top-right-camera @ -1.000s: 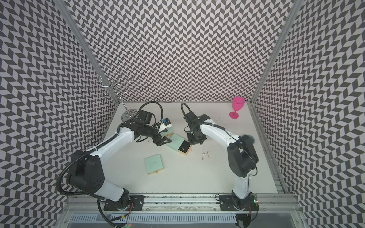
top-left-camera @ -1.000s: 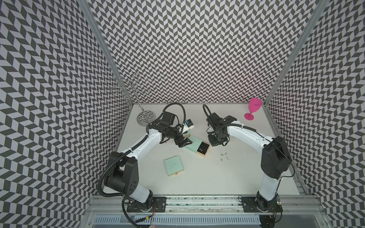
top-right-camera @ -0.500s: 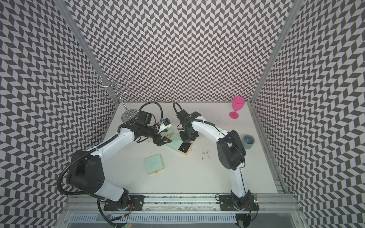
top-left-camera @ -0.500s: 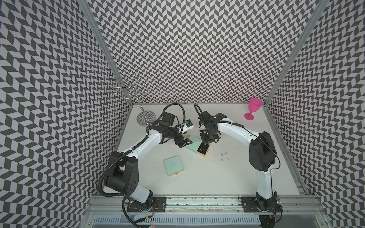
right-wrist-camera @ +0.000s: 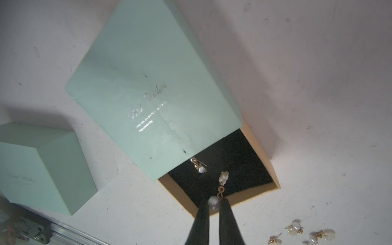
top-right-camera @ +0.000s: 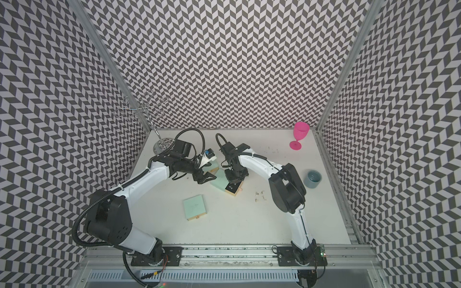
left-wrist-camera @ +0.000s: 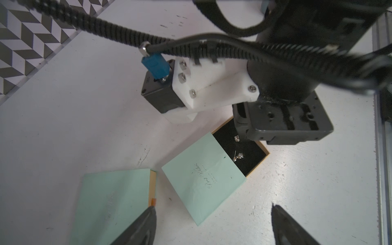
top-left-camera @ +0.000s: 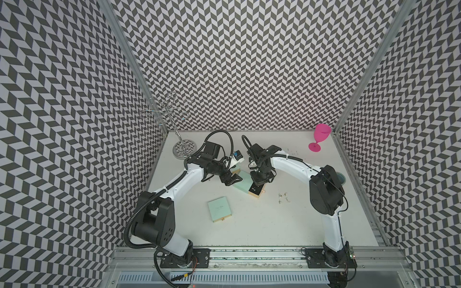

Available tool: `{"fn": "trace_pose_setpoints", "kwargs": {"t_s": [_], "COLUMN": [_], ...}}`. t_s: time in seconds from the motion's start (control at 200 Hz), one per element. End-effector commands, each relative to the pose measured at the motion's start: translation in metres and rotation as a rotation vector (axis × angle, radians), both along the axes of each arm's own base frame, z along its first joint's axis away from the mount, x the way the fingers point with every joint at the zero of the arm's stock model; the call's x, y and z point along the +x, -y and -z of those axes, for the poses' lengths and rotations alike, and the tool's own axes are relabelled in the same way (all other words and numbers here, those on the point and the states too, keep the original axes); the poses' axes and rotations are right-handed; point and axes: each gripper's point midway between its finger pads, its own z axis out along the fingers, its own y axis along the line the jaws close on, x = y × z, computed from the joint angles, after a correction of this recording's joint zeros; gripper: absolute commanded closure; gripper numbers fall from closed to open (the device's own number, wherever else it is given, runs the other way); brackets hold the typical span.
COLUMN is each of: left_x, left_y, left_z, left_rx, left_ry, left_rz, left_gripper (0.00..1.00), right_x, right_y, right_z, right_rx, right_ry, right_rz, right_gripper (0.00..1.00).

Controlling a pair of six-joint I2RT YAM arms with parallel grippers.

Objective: Place the earrings into the drawer-style jewelry box
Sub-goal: Insert the earring into the inner lining.

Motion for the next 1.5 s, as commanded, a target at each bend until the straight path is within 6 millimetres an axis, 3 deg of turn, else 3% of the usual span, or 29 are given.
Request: {"fn": "trace_pose_setpoints", "kwargs": {"t_s": [0.0, 0.541, 0.936, 1.157, 1.497], "left_x": [-0.001, 0.002, 0.001, 0.002, 0.002], "left_y": [-0.002, -0.004, -0.006, -0.006, -0.006], "left_z": [-0.006, -0.004, -0.002, -0.002, -0.002], "left_rx": [-0.004, 0.003, 0.008, 0.009, 0.007], "left_ry": [0.034, 0.031, 0.025, 0.028, 0.026], "left_rz": [0.006, -0.001, -0.002, -0.004, -0.002], "left_gripper": [0.14, 0.14, 0.14, 0.14, 0.14], "right_x": [0.008, 0.021, 0.016, 0.018, 0.019], "right_y": [-0.01, -0.008, -0.007, -0.005, -0.005], "right_z": [0.006, 0.006, 0.022, 0.014, 0.018], "right_rx": [0.021, -0.008, -0.02, -0.023, -0.034], "right_ry": [0.023, 0.078, 0.043, 0.062, 0.061], "right_rz": [-0.024, -0.016, -0.03, -0.029, -0.031], "right_gripper": [0.88, 0.88, 0.87, 0.86, 0.94]}}
